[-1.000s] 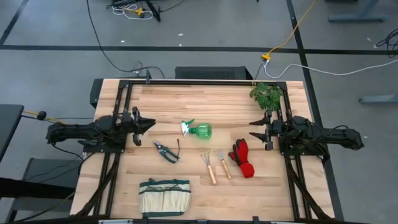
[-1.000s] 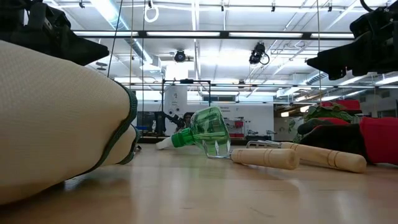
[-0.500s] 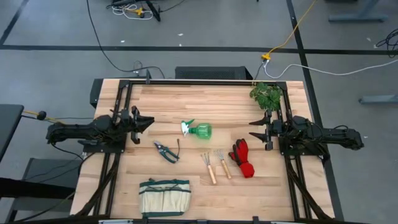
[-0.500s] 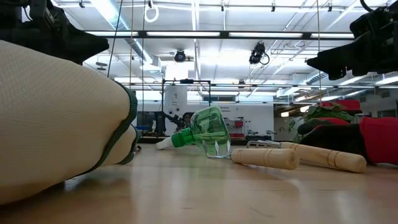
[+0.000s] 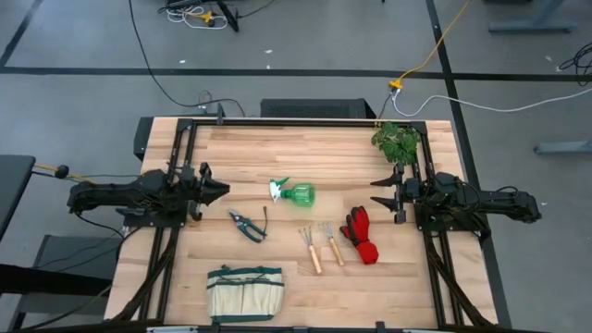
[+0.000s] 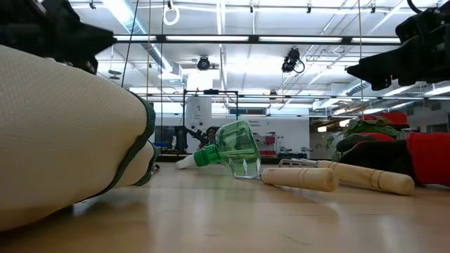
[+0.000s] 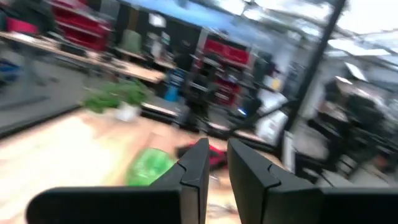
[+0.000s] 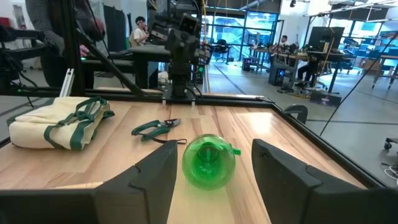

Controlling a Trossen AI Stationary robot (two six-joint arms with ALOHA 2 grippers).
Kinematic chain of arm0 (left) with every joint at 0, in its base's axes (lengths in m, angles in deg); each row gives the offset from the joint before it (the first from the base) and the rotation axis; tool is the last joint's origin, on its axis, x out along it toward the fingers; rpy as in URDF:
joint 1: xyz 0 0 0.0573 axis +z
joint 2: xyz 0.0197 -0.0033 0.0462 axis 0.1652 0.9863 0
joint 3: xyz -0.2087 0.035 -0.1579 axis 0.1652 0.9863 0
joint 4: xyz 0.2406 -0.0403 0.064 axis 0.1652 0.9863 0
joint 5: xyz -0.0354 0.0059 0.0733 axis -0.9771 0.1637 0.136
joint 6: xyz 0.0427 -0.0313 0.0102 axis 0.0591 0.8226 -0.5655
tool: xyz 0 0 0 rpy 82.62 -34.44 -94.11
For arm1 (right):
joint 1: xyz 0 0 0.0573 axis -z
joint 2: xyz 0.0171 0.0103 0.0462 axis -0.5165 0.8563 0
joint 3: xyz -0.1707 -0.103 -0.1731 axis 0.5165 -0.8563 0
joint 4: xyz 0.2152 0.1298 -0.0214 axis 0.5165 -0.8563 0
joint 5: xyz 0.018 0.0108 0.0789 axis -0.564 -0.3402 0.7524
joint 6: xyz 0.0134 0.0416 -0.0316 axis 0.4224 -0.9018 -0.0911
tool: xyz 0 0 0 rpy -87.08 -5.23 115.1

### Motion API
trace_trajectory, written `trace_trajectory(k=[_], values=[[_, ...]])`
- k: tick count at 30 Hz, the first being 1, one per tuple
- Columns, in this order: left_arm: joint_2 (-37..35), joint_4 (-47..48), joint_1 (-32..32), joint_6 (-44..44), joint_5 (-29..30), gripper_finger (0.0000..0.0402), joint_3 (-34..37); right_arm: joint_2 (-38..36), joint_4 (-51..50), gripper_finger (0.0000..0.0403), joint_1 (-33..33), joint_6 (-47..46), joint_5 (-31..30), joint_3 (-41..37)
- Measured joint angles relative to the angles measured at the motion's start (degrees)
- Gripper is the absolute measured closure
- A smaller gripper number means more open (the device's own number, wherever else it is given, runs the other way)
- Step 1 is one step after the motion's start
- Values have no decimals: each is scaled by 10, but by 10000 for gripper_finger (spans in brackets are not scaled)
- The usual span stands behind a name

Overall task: Pick & Place Garden tools in Gardening bag
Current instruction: Move the tool bag on the top center

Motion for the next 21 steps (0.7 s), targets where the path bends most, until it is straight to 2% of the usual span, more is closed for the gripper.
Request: trace_trajectory(k=[4, 7, 14, 21], values=[[72, 105, -11, 1, -14, 319, -59, 0, 0, 195, 0, 0, 0, 0], [142, 140, -26, -3, -20, 303, -107, 0, 0, 195, 0, 0, 0, 0], [314, 285, -70, 13, -75, 262, -216, 0, 0, 195, 0, 0, 0, 0], [447, 320, -134, 69, -146, 255, -280, 0, 0, 195, 0, 0, 0, 0]])
